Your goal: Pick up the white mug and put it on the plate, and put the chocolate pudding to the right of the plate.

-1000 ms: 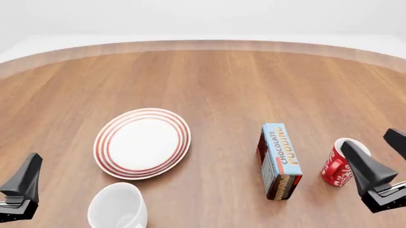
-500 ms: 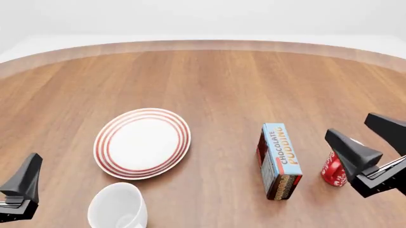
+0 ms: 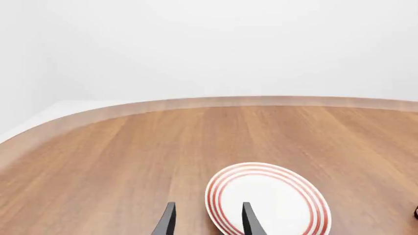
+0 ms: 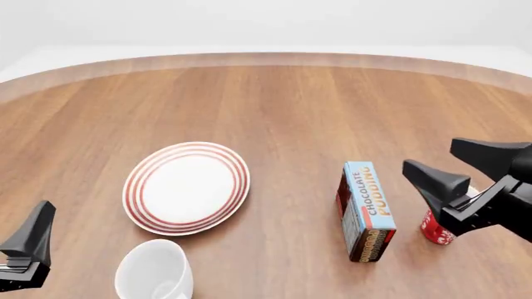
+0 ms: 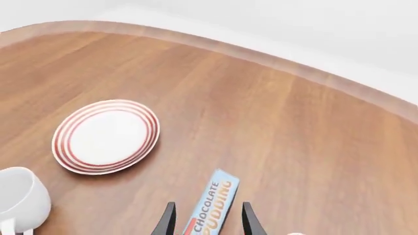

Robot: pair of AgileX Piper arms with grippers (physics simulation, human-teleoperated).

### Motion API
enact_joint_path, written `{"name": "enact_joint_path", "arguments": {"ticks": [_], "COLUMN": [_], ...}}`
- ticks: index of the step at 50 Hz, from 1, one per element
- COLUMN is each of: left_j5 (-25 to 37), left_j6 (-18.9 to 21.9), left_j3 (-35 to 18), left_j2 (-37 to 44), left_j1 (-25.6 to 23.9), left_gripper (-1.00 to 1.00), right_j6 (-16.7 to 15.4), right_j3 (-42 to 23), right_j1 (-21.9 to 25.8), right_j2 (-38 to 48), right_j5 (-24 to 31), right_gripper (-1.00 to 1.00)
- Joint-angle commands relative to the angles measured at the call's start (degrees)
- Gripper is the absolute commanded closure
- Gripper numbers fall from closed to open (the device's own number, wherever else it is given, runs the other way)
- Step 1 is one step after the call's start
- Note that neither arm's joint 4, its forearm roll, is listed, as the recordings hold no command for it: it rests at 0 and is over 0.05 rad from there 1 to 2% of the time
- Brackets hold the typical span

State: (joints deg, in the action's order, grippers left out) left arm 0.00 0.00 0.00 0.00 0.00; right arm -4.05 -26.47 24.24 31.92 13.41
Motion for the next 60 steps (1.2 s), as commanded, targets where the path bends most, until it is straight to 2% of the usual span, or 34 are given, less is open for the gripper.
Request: {"name": "enact_joint_path", "arguments": {"ticks": [1,15,19,29,30,31,33,36,37,39,41,52,60], "left_j5": [0.00,0.00,0.00,0.00,0.00,0.00,0.00,0.00,0.00,0.00,0.00,0.00,0.00], "left_j6": [0.00,0.00,0.00,0.00,0.00,0.00,0.00,0.00,0.00,0.00,0.00,0.00,0.00], "left_j3": [0.00,0.00,0.00,0.00,0.00,0.00,0.00,0.00,0.00,0.00,0.00,0.00,0.00], "left_j2": [0.00,0.00,0.00,0.00,0.00,0.00,0.00,0.00,0.00,0.00,0.00,0.00,0.00], "left_j1": [0.00,0.00,0.00,0.00,0.00,0.00,0.00,0.00,0.00,0.00,0.00,0.00,0.00], "left_gripper": [-1.00,-1.00,-1.00,-1.00,-1.00,-1.00,-1.00,-1.00,-1.00,-1.00,-1.00,-1.00,-1.00], "right_j6": [0.60,-0.49,0.47,0.46,2.79,3.48,2.42,3.79,6.52,5.70,7.46,9.14,8.21], "right_j3": [-4.45,-6.29,-6.58,-9.23,-9.74,-9.99,-10.29,-10.98,-11.15,-11.35,-11.98,-15.18,-15.84], "right_j1": [0.87,0.69,1.14,0.61,1.00,0.81,0.96,1.02,1.60,1.32,1.29,0.47,-0.70], "right_j2": [3.16,5.30,6.26,8.35,9.14,9.46,9.86,10.57,11.25,11.62,12.41,17.09,20.90], "right_j5": [6.16,10.16,11.22,15.01,15.34,15.49,15.64,16.18,16.37,16.61,17.20,19.54,20.10], "right_gripper": [-1.00,-1.00,-1.00,-1.00,-1.00,-1.00,-1.00,-1.00,-1.00,-1.00,-1.00,-1.00,-1.00]}}
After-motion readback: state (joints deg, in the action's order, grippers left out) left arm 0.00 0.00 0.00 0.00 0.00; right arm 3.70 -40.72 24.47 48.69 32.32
